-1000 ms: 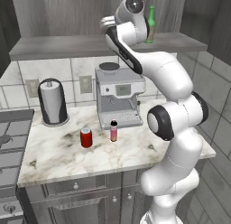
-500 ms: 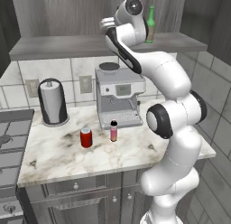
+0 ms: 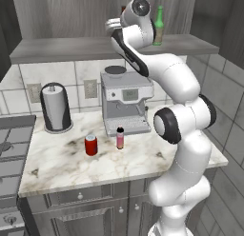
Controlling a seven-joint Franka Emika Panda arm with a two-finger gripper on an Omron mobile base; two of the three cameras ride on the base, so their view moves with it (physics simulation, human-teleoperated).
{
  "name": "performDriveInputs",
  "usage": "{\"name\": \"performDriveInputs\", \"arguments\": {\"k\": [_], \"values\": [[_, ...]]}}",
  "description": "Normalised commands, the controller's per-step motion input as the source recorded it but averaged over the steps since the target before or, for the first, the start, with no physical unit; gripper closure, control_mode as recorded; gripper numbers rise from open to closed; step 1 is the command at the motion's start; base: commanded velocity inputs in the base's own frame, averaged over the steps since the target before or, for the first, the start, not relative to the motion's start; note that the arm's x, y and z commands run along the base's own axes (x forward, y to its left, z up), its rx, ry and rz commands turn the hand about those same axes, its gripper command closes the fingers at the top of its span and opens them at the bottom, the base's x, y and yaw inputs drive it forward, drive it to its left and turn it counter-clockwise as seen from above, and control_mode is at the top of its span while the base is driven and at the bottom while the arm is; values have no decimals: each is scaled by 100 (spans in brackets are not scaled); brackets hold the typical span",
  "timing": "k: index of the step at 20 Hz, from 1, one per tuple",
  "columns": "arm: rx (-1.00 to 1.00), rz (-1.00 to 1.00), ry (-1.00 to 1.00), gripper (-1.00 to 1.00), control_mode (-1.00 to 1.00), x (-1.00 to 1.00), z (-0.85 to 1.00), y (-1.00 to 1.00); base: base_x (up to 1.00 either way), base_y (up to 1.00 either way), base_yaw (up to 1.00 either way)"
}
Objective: Sort all alcoholic drinks to one cabinet, and non-alcoholic drinks to the other.
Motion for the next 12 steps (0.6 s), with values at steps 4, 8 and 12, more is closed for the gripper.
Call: {"name": "performDriveInputs", "arguments": {"k": [4,8,12], "values": [[0,-2,0,-100,-100,0,0,0,0,0,0],[0,-2,0,-100,-100,-11,0,0,0,0,0],[0,0,0,-100,-100,-43,0,0,0,0,0]]}}
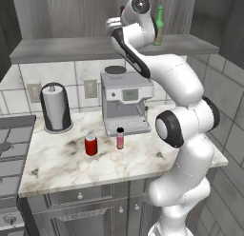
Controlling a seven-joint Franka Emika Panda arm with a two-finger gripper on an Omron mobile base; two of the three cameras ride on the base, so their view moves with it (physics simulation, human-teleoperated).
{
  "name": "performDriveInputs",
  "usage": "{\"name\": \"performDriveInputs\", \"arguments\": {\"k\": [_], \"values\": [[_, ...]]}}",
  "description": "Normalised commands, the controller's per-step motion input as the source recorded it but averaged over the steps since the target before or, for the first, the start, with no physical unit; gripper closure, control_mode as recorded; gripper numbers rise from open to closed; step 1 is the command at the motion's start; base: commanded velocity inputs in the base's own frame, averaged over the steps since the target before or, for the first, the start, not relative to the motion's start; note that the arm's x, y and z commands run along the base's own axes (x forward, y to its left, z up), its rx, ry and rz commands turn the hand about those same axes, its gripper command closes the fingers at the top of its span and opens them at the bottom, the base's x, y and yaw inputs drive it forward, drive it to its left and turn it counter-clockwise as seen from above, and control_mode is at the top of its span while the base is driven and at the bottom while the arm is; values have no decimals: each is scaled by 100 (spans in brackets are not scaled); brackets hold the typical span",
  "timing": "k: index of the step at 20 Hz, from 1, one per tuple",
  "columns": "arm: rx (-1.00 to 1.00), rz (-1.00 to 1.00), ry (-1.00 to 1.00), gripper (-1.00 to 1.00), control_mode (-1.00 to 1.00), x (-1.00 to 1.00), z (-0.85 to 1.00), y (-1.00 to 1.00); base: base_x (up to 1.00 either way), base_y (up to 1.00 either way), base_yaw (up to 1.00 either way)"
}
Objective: Sort all alcoholic drinks to one cabinet, and non-alcoholic drinks to the other.
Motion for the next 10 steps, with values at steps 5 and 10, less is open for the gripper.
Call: {"name": "performDriveInputs", "arguments": {"k": [5,10], "values": [[0,0,0,-100,-100,-65,0,0,0,0,0],[0,0,0,-100,-100,-73,-4,0,0,0,0]]}}
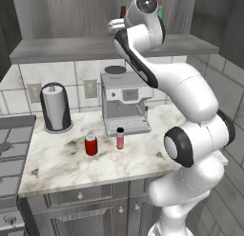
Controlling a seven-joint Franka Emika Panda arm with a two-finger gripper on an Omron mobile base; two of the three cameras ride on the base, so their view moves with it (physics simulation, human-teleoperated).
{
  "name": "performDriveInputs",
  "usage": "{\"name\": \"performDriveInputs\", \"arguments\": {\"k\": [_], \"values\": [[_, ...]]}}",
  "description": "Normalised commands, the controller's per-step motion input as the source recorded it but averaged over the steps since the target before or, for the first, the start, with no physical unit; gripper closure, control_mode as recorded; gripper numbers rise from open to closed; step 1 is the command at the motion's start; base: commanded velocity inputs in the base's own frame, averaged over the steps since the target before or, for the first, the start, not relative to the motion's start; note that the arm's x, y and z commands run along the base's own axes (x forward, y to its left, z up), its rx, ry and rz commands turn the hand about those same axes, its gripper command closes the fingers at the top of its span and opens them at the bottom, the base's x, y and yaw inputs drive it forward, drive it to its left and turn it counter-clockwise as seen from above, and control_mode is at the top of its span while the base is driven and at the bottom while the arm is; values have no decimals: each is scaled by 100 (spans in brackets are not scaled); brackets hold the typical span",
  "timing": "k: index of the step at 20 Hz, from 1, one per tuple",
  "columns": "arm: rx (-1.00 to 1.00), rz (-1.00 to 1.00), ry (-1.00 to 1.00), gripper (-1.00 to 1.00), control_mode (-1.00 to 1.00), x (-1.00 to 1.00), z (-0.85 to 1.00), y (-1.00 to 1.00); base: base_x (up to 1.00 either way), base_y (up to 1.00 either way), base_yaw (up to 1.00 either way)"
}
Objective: Sort all alcoholic drinks to one cabinet, and non-alcoholic drinks to the other.
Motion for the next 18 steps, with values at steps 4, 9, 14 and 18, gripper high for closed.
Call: {"name": "performDriveInputs", "arguments": {"k": [4,9,14,18], "values": [[0,0,0,-100,-100,-73,-18,-1,0,0,0],[1,0,-1,-100,-100,-71,-40,-3,0,0,0],[1,0,-4,-100,-100,-73,-49,0,0,0,0],[2,1,-3,-100,-100,-74,-39,-1,0,0,0]]}}
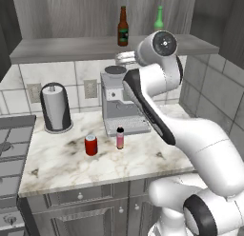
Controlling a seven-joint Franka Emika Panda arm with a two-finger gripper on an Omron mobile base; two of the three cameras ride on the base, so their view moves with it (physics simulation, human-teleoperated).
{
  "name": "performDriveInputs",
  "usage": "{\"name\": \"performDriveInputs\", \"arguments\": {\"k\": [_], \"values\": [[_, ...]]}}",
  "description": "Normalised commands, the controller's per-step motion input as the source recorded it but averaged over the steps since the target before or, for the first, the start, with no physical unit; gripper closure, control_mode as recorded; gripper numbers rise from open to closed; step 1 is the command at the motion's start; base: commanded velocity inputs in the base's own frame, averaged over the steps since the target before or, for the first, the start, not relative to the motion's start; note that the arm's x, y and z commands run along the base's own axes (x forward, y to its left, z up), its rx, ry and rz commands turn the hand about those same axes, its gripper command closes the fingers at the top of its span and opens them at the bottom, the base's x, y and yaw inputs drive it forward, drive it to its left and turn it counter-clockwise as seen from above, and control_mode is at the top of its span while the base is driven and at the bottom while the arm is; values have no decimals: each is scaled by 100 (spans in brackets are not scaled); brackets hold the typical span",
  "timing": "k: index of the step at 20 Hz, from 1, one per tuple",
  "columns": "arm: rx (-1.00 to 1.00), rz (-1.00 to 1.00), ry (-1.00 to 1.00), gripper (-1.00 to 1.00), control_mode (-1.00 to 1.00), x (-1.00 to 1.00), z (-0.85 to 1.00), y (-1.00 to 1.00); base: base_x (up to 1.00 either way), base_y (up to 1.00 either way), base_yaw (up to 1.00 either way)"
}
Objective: Sort all alcoholic drinks to one cabinet, and non-alcoholic drinks to the other.
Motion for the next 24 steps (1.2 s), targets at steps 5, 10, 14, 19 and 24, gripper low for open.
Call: {"name": "performDriveInputs", "arguments": {"k": [5,10,14,19,24], "values": [[2,3,-2,-100,-100,-67,-33,-1,0,0,0],[0,6,1,-100,-100,-54,-27,-3,0,0,0],[1,8,4,-100,-100,-36,-30,-2,0,0,0],[3,9,7,-100,-100,-27,-33,-2,0,0,0],[1,8,10,-100,-100,-15,-34,0,0,0,0]]}}
